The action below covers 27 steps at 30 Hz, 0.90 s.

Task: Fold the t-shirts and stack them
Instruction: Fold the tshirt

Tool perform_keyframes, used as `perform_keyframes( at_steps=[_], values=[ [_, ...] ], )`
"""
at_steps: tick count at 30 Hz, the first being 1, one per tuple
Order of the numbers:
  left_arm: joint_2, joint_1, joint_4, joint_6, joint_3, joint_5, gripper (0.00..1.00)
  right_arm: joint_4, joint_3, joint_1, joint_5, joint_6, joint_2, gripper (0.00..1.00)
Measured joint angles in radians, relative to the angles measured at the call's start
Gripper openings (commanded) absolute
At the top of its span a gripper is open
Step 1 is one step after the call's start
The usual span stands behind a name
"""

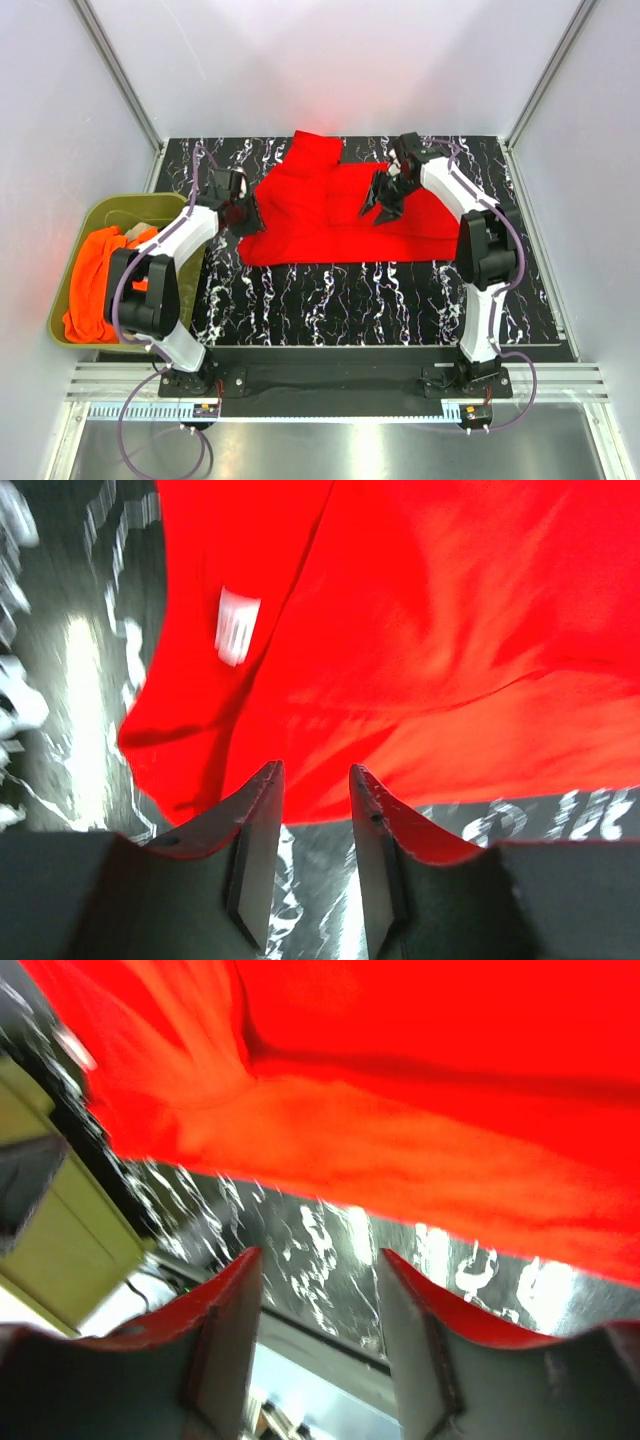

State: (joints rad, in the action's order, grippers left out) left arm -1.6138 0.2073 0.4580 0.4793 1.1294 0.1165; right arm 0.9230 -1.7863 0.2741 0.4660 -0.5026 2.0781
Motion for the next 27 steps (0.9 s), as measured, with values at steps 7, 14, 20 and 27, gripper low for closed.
perform_keyframes(
  at_steps=[7, 14, 20, 27],
  values=[
    [-0.064, -0.004, 0.011, -0.017, -0.052, 0.008, 0.29, -0.095, 0.22, 0.014, -0.006, -0.002, -0.03, 0.33],
    [-0.072, -0.011, 0.003, -0.027, -0.079, 0.006, 0.27, -0.145, 0.191, 0.012, -0.057, -0.003, 0.007, 0.3],
    [-0.072, -0.01, 0.007, -0.026, -0.099, 0.006, 0.27, -0.159, 0.126, 0.007, -0.085, -0.003, 0.093, 0.31],
    [-0.07, -0.011, 0.009, -0.016, -0.099, 0.006, 0.27, -0.137, -0.013, -0.032, -0.128, 0.005, 0.187, 0.34]
  ],
)
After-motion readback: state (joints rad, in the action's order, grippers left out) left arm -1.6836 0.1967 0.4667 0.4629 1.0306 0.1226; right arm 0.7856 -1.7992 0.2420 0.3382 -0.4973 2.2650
